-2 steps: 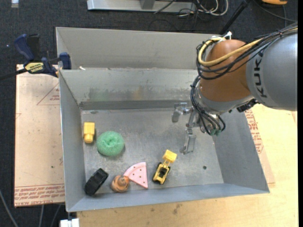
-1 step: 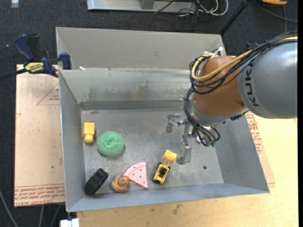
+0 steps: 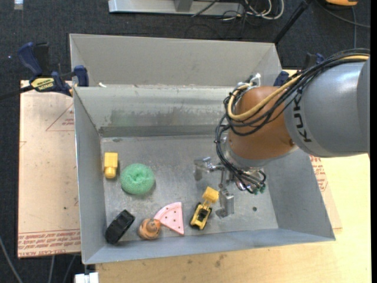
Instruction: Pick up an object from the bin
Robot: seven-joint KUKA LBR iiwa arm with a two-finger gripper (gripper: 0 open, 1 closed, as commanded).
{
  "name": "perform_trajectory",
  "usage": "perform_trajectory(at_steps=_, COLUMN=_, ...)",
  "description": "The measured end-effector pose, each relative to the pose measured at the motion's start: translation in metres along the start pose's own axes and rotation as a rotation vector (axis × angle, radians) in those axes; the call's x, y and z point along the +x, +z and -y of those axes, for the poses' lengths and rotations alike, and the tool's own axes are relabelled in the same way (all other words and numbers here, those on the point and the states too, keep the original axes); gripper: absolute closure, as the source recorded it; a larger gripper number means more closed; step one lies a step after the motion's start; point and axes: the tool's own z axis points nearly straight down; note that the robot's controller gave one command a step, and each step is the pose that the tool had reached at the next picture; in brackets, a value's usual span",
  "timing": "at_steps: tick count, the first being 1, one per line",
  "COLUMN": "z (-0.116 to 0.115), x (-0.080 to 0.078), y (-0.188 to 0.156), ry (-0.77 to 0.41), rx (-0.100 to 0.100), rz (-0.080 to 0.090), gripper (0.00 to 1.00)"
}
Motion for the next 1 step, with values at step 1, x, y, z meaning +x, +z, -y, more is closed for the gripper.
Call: perform_trajectory(at_steps=1, z=-0.0163, x=0.0276, y=0.0261, ry=-0.160, rx=0.000, rz=0.001, gripper=0.00)
